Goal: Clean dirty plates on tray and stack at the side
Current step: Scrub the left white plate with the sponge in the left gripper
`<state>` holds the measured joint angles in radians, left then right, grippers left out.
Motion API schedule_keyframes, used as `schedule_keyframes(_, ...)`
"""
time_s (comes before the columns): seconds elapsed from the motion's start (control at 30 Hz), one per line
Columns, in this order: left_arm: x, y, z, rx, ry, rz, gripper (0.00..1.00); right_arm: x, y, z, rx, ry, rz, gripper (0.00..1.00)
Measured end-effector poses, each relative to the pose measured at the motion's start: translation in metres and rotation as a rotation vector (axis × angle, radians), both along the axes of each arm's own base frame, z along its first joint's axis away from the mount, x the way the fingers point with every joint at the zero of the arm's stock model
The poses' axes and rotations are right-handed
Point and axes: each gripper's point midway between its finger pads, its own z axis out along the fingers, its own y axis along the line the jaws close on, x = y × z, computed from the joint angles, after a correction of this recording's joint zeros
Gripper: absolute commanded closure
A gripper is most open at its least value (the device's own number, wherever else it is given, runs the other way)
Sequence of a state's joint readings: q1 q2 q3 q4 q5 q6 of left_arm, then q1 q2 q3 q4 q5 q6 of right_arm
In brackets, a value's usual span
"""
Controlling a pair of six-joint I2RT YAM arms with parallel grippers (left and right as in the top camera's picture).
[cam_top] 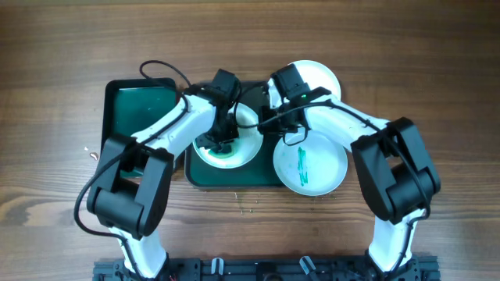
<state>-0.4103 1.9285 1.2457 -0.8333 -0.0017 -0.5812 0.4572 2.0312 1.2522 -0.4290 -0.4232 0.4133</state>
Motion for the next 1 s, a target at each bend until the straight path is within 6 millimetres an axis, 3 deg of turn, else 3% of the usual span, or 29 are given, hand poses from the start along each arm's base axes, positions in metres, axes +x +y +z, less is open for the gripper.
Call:
schedule_keyframes(0.07, 0.0017, 0.0043, 0.0, -0.008, 0.004, 0.016, 0.45, 0.0006, -0.0006, 0.0006, 0.012, 0.002, 0.001, 0.96)
schedule_keyframes(0.13, 0.0027, 0.0068, 0.0, -0.011, 0.005, 0.027, 0.21, 0.0015, 0.0003, 0.0012, 0.017, -0.004, 0.006, 0.96)
schedule_keyframes(0.17, 0.0027, 0.0068, 0.0, -0.01, 0.005, 0.023, 0.04, 0.0016, 0.0005, 0.0014, 0.018, -0.007, 0.008, 0.96)
schedule_keyframes(0.2, 0.0026, 0.0069, 0.0, -0.01, 0.005, 0.022, 0.0, 0.0018, 0.0003, 0.0014, 0.018, -0.007, 0.009, 0.96)
schedule_keyframes(1.0, 0.0043, 0.0045, 0.0005, -0.021, -0.001, 0.021, 0.0, 0.0016, 0.002, 0.002, 0.026, -0.012, 0.018, 0.96)
